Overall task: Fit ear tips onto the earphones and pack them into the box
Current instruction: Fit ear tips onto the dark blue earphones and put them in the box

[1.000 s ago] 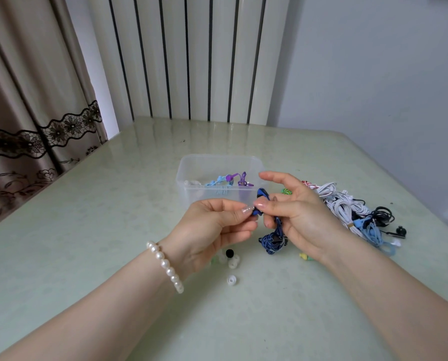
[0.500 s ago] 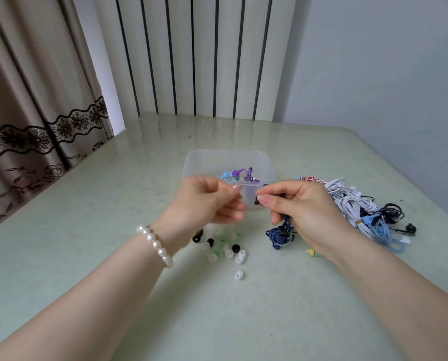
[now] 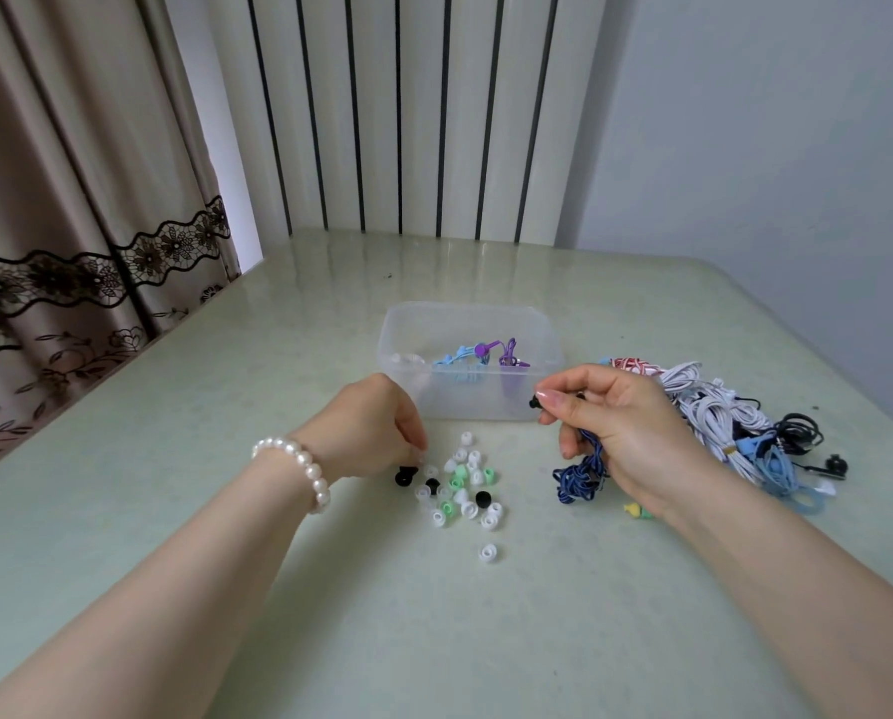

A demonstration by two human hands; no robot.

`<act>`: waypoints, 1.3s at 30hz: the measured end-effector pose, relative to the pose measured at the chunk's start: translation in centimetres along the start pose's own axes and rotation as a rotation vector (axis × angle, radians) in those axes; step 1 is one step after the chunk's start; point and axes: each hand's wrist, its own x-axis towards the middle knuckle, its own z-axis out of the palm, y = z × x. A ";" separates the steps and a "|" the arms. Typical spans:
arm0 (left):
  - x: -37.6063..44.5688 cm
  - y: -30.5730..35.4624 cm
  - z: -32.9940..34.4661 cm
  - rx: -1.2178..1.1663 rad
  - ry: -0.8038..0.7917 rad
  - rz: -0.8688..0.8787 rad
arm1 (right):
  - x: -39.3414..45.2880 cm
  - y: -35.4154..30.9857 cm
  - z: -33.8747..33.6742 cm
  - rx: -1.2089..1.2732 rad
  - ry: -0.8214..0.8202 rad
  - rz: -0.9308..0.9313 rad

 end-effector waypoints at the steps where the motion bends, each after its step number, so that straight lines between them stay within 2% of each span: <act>1: -0.1 0.0 0.0 0.017 0.002 0.001 | -0.1 0.0 0.0 -0.005 -0.002 -0.003; 6: -0.2 0.3 0.0 0.092 0.053 0.028 | -0.1 0.0 0.2 -0.022 -0.006 0.001; 9: -0.1 0.5 -0.2 -0.016 0.143 0.039 | -0.1 0.0 0.2 -0.016 0.000 0.003; 11: -0.2 0.9 -0.5 -0.359 0.173 0.026 | 0.0 -0.1 0.1 0.000 -0.003 0.008; 14: -0.7 2.3 -0.4 -1.023 0.037 0.015 | 0.0 -0.2 0.1 0.088 -0.020 0.018; 16: -1.1 3.2 0.3 -1.264 -0.080 -0.024 | -0.1 -0.4 0.2 0.155 -0.035 0.024; 19: -1.4 4.0 1.4 -1.439 -0.196 -0.093 | -0.2 -0.6 0.2 0.204 -0.052 0.027; 25: -1.2 4.2 2.4 -1.580 -0.255 -0.167 | -0.3 -0.6 0.2 0.189 -0.068 -0.022; 39: -1.2 4.0 2.8 -1.506 -0.198 -0.182 | -0.5 -0.5 0.7 -0.068 0.018 -0.195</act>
